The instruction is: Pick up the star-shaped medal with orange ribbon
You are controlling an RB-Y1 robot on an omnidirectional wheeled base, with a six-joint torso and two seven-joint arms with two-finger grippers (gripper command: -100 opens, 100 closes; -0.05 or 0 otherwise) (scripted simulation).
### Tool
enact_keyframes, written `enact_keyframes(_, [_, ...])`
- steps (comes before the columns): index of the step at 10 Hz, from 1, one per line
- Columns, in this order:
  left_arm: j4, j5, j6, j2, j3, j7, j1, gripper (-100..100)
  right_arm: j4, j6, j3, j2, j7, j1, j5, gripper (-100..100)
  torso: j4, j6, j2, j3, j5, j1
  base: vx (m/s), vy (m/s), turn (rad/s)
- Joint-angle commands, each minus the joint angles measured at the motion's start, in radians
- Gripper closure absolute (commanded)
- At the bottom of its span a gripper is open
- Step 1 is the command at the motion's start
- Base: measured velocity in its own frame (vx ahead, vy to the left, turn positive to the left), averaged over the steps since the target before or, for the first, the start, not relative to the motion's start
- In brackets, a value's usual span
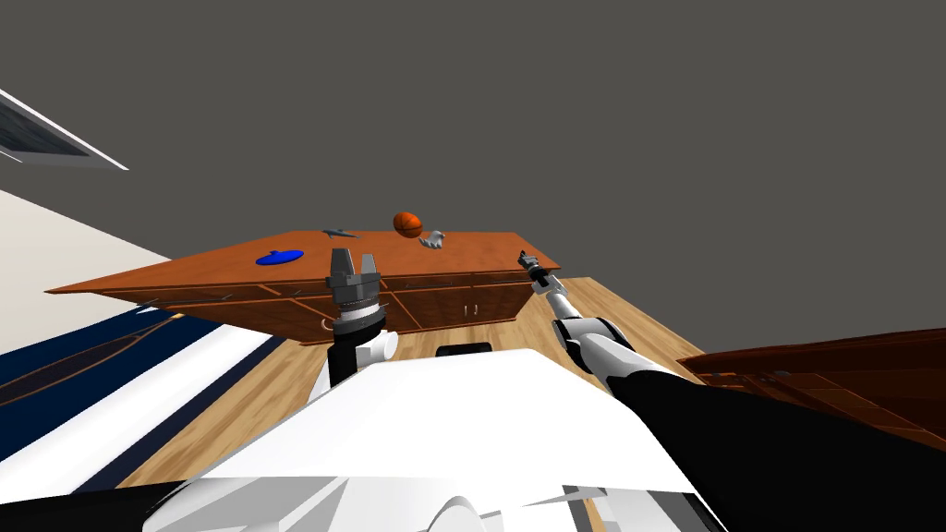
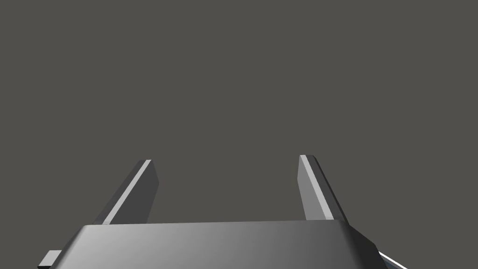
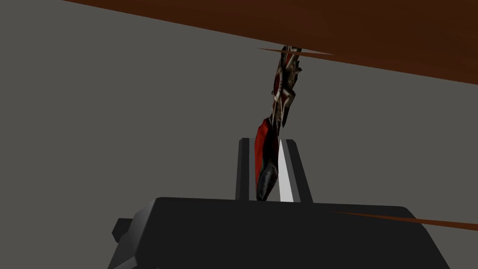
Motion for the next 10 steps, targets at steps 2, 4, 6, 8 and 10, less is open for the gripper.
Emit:
enact_keyframes(2, [0.000,0.000,0.000,0.000,0.000,0.000,0.000,0,0.000,0.000,0.000,0.000,0.000,0.000,0.000,100,0.000,0.000,0.000,0.000,0.000,0.000,0.000,0.000,0.000])
enact_keyframes(4, [0.000,0.000,0.000,0.000,0.000,0.000,0.000,0,-0.050,0.028,-0.024,0.016,-0.015,0.050,0.018,100,0.000,0.000,0.000,0.000,0.000,0.000,0.023,-0.009,0.056])
enact_keyframes(6, [0.000,0.000,0.000,0.000,0.000,0.000,0.000,0,-0.133,0.054,-0.048,0.029,-0.033,0.115,0.035,100,-0.003,-0.002,-0.004,-0.003,-0.002,0.000,0.056,-0.025,0.084])
enact_keyframes(8, [0.000,0.000,0.000,0.000,0.000,0.000,0.000,0,-0.187,0.054,-0.048,0.029,-0.033,0.159,0.035,100,-0.007,-0.003,-0.006,-0.006,-0.004,-0.001,0.036,-0.026,0.033])
enact_keyframes(10, [0.000,0.000,0.000,0.000,0.000,0.000,0.000,0,-0.249,0.079,-0.073,0.042,-0.051,0.216,0.051,100,-0.010,-0.002,-0.007,-0.008,-0.006,-0.002,0.038,-0.021,0.077])
